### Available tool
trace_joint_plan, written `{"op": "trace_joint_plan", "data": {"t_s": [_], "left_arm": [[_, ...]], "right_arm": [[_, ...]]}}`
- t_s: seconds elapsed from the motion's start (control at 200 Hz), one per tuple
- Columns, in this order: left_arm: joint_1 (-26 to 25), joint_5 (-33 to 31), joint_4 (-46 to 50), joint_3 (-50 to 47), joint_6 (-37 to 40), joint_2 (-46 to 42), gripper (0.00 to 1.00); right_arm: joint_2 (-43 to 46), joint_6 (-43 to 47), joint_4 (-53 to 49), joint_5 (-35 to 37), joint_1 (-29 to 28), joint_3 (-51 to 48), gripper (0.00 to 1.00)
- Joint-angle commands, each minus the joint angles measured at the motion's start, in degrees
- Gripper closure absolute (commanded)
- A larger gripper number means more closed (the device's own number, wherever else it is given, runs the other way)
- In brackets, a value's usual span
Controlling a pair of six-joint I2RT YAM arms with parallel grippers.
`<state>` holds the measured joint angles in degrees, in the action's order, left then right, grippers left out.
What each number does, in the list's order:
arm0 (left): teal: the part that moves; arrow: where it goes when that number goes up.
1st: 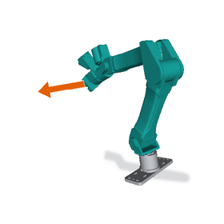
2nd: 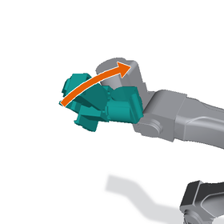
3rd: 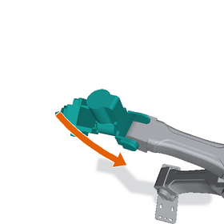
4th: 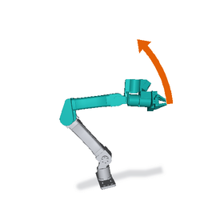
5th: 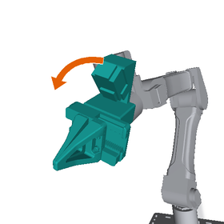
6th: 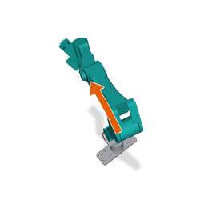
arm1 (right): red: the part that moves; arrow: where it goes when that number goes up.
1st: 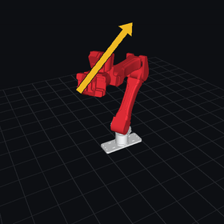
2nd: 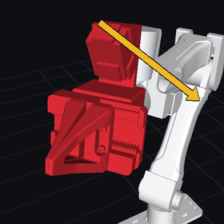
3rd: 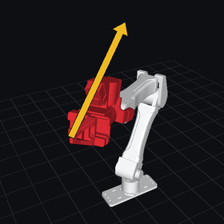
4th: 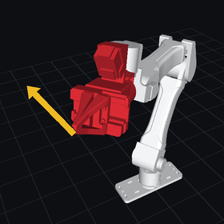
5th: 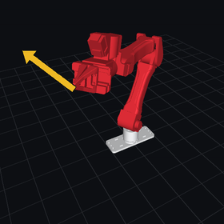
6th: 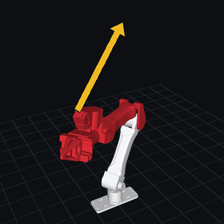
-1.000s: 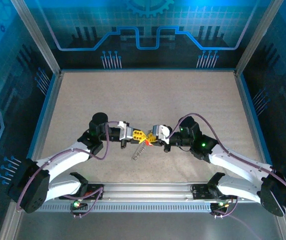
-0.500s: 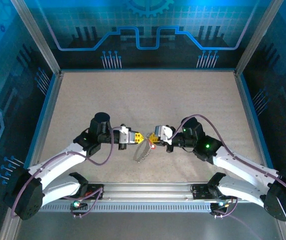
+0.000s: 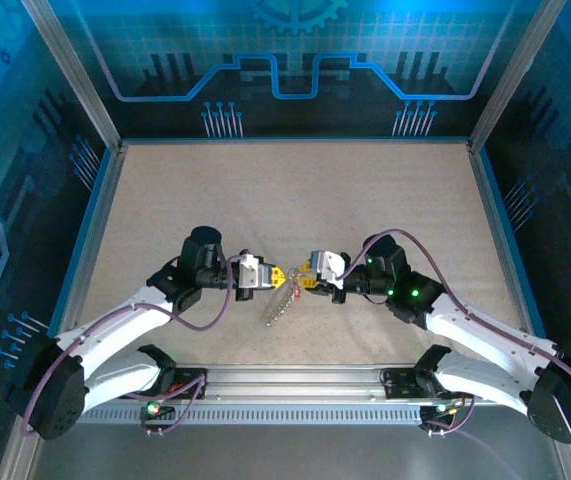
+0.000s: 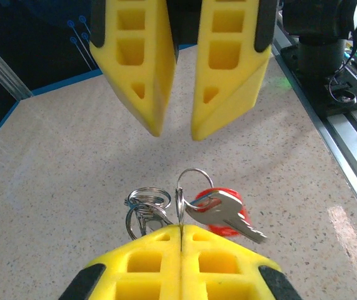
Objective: Put the keys on the keyring
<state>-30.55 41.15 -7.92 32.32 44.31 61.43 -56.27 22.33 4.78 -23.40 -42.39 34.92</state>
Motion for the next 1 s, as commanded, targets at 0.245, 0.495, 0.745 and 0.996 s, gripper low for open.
{"op": "trace_joint_plan", "data": {"t_s": [0.245,0.495,0.745,0.996], "left_arm": [[-0.6,2.5,-3.0,-0.1,0.1,-0.8,1.00],[-0.9,3.0,-2.9,-0.1,0.2,-0.6,1.00],[-1.2,3.4,-2.7,0.0,0.3,-0.3,1.00],[-1.3,3.6,-2.0,0.2,0.6,-0.1,1.00]], "right_arm": [[-3.7,-1.2,-1.0,-2.6,0.3,2.7,0.71],[-6.9,-2.3,-1.7,-2.1,0.0,4.5,0.71],[-9.3,-2.1,-1.0,-1.5,-0.6,4.7,0.73],[-9.0,-1.8,0.0,-1.2,-0.6,3.5,0.93]]}}
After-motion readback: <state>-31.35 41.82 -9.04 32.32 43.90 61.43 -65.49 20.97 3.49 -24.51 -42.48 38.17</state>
